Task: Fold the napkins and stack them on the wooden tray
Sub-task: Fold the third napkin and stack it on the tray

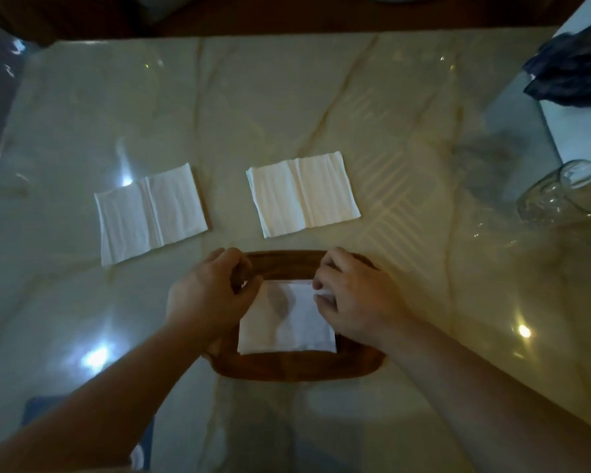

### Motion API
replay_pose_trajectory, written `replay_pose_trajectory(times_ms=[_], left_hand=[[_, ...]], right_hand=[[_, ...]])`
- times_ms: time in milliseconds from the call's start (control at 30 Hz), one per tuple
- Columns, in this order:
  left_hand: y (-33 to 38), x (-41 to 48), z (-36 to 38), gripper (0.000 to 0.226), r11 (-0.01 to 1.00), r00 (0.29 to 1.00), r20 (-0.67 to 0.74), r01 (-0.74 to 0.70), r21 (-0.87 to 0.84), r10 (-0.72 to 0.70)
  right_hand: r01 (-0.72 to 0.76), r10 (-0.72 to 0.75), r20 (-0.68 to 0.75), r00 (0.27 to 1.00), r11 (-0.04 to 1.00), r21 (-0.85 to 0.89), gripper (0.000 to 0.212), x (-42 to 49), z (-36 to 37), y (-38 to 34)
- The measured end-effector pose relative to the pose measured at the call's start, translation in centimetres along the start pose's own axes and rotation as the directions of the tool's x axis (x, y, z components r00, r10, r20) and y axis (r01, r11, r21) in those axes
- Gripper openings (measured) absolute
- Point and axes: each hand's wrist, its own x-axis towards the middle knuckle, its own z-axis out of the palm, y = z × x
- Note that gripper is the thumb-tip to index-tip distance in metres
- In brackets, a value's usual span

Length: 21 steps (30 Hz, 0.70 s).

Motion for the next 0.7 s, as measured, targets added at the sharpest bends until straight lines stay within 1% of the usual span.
replay_pose_trajectory(times_ms=[67, 167, 233, 300, 433, 500, 567, 633, 700], left_hand=[[-0.1, 0.5, -0.5, 0.018, 0.998, 0.998, -0.033, -0.061, 0.030, 0.062], [-0.2, 2.1, -1.0, 0.015, 0.997, 0.999, -0.026, -0.044, 0.056, 0.046], [-0.1, 3.8, -1.2, 0.011, 0.994, 0.999, -0.013, -0.048, 0.099, 0.049], [0.1, 5.9, -1.5, 0.011, 0.989, 0.996, -0.008, -0.082, 0.123, 0.084], [0.5, 11.0, -1.6, 0.017, 0.988, 0.993, -0.033, -0.111, 0.104, 0.115], [0.8, 13.7, -1.3, 0.025, 0.986, 0.993, -0.033, -0.111, 0.123, 0.115], [1.1, 16.1, -0.9, 0.034, 0.982, 0.994, -0.017, -0.105, 0.159, 0.109], [1.2, 17.9, -0.4, 0.044, 0.975, 0.996, 0.011, -0.092, 0.203, 0.091], [1.0, 19.1, -0.1, 0.050, 0.970, 0.997, 0.050, -0.067, 0.233, 0.057]], right_hand=[[-0.037, 0.039, -0.036, 0.999, 0.999, 0.038, 0.013, 0.7, -0.7, 0.6], [-0.175, 0.187, -0.099, 0.977, 0.977, 0.119, 0.011, 2.5, -1.8, 2.2], [-0.274, 0.301, -0.127, 0.945, 0.942, 0.195, 0.010, 4.0, -2.4, 3.7], [-0.373, 0.416, -0.133, 0.899, 0.890, 0.261, 0.012, 5.5, -2.9, 5.3], [-0.498, 0.544, -0.126, 0.830, 0.823, 0.274, 0.022, 7.7, -3.3, 7.9], [-0.535, 0.579, -0.109, 0.808, 0.799, 0.274, 0.026, 8.5, -3.2, 8.3], [-0.550, 0.582, -0.107, 0.806, 0.803, 0.229, 0.027, 9.2, -2.9, 8.4], [-0.538, 0.555, -0.112, 0.824, 0.830, 0.150, 0.024, 9.8, -2.6, 8.2], [-0.505, 0.510, -0.105, 0.854, 0.860, 0.076, 0.019, 10.0, -2.3, 8.0]])
